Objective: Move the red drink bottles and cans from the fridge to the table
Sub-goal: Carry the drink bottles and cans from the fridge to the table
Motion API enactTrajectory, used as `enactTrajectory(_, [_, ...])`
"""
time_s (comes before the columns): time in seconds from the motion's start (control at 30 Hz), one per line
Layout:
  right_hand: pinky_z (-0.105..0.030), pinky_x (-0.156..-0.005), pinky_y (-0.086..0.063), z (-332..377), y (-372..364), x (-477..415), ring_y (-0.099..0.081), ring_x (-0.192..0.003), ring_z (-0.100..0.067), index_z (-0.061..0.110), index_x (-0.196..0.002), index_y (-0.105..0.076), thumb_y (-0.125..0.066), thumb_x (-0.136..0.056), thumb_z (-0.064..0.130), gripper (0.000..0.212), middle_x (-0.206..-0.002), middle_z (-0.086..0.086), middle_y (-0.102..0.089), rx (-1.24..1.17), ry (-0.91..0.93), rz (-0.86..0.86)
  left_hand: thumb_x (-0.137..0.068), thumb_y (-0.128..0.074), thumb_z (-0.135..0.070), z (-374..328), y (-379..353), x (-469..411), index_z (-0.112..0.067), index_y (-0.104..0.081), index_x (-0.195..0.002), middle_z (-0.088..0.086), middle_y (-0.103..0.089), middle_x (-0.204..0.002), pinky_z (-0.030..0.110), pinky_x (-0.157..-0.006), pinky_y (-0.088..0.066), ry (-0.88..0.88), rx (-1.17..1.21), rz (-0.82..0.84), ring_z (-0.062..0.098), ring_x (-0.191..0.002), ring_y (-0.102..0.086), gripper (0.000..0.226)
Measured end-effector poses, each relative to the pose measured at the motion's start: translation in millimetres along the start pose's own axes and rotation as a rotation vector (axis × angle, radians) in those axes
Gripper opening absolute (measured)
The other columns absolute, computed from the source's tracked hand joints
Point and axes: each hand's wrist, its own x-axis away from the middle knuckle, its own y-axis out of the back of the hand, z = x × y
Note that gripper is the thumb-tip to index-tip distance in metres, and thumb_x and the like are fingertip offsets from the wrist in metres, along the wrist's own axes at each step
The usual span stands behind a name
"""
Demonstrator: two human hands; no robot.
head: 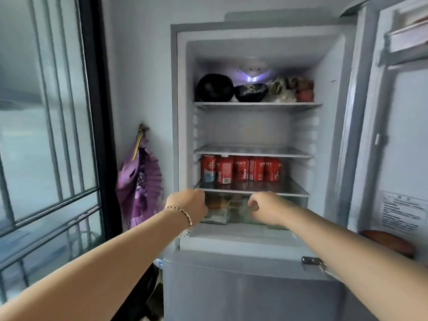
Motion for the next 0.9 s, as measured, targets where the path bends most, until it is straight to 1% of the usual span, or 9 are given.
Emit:
enactTrajectory(0.07, [-0.035,-0.092,-0.048,-17,-5,-47,-0.060,-0.106,-0.025,0.014,-0.115,-0.062,-0.052,-0.091,0.021,0.027,-0.117,-0.006,-0.063,-0.046,-0.010,-0.014,-0.094,-0.038,-0.018,-7,-16,-45,-0.012,-0.059,-0.107,0.008,-0.066,-0.108,0.033,-0.076,-0.049,0.001,0.028,0.010,0.029,-0.098,-0.063,0.026])
enactTrajectory(0.13, [-0.034,-0.087,-0.047,-27,-10,-85,-0.060,-0.104,-0.025,0.012,-0.115,-0.060,-0.052,-0.091,0.020,0.026,-0.115,-0.006,-0.062,-0.083,-0.027,-0.015,-0.094,-0.040,-0.019,-8,-29,-79,-0.011,-0.060,-0.104,0.008,-0.065,-0.106,0.032,-0.075,-0.050,-0.010,0.069,0.025,0.028,-0.096,-0.063,0.024])
enactTrajectory(0.23, [-0.031,-0.081,-0.045,-41,-22,-148,-0.059,-0.104,-0.024,0.013,-0.119,-0.059,-0.053,-0.091,0.019,0.028,-0.121,-0.006,-0.060,-0.165,-0.040,-0.052,-0.094,-0.042,-0.022,-7,-54,-128,-0.012,-0.059,-0.107,0.005,-0.062,-0.111,0.032,-0.085,-0.051,-0.045,0.097,0.050,0.026,-0.100,-0.060,0.024])
enactTrajectory(0.33, [-0.029,-0.088,-0.044,-41,-32,-200,-0.056,-0.114,-0.023,0.009,-0.134,-0.047,-0.056,-0.092,0.023,0.045,-0.133,-0.007,-0.053,-0.284,-0.068,-0.099,-0.093,-0.043,-0.021,-3,-76,-164,-0.014,-0.059,-0.112,0.004,-0.059,-0.113,0.033,-0.084,-0.051,-0.014,0.146,0.050,0.026,-0.102,-0.059,0.026])
enactTrajectory(0.43, [-0.026,-0.090,-0.042,-38,-41,-251,-0.056,-0.115,-0.024,0.008,-0.132,-0.045,-0.068,-0.085,0.028,0.056,-0.130,-0.007,-0.054,-0.478,-0.073,-0.185,-0.092,-0.043,-0.022,-1,-94,-195,-0.015,-0.057,-0.113,0.005,-0.059,-0.114,0.031,-0.080,-0.046,-0.021,0.146,0.049,0.026,-0.102,-0.058,0.026])
enactTrajectory(0.53, [-0.039,-0.102,-0.044,-35,-51,-299,-0.052,-0.122,-0.026,0.013,-0.141,-0.031,-0.078,-0.071,0.041,0.088,-0.137,-0.010,-0.048,-0.671,-0.111,-0.261,-0.094,-0.042,-0.027,-1,-110,-216,-0.016,-0.056,-0.117,0.003,-0.054,-0.120,0.032,-0.086,-0.047,-0.056,0.099,0.090,0.025,-0.106,-0.057,0.029])
enactTrajectory(0.6, [-0.040,-0.104,-0.042,-32,-56,-326,-0.046,-0.127,-0.029,0.012,-0.146,-0.022,-0.077,-0.072,0.042,0.097,-0.142,-0.011,-0.042,-0.711,-0.128,-0.284,-0.094,-0.041,-0.028,0,-119,-226,-0.015,-0.058,-0.112,0.003,-0.051,-0.119,0.033,-0.086,-0.049,-0.107,0.053,0.077,0.026,-0.102,-0.058,0.028])
enactTrajectory(0.8, [-0.039,-0.096,-0.046,-37,-73,-368,-0.055,-0.118,-0.028,0.021,-0.141,-0.031,-0.075,-0.074,0.041,0.082,-0.130,-0.008,-0.055,-0.757,-0.136,-0.428,-0.098,-0.035,-0.031,6,-123,-243,-0.013,-0.059,-0.106,0.002,-0.052,-0.114,0.033,-0.082,-0.049,-0.151,0.006,0.062,0.026,-0.096,-0.060,0.031])
enactTrajectory(0.9, [-0.033,-0.089,-0.047,-41,-81,-359,-0.060,-0.110,-0.024,0.025,-0.139,-0.034,-0.076,-0.072,0.040,0.080,-0.123,-0.005,-0.060,-0.750,-0.109,-0.534,-0.098,-0.034,-0.032,7,-124,-245,-0.013,-0.059,-0.104,0.002,-0.052,-0.112,0.031,-0.080,-0.047,-0.168,-0.003,0.054,0.024,-0.096,-0.059,0.032])
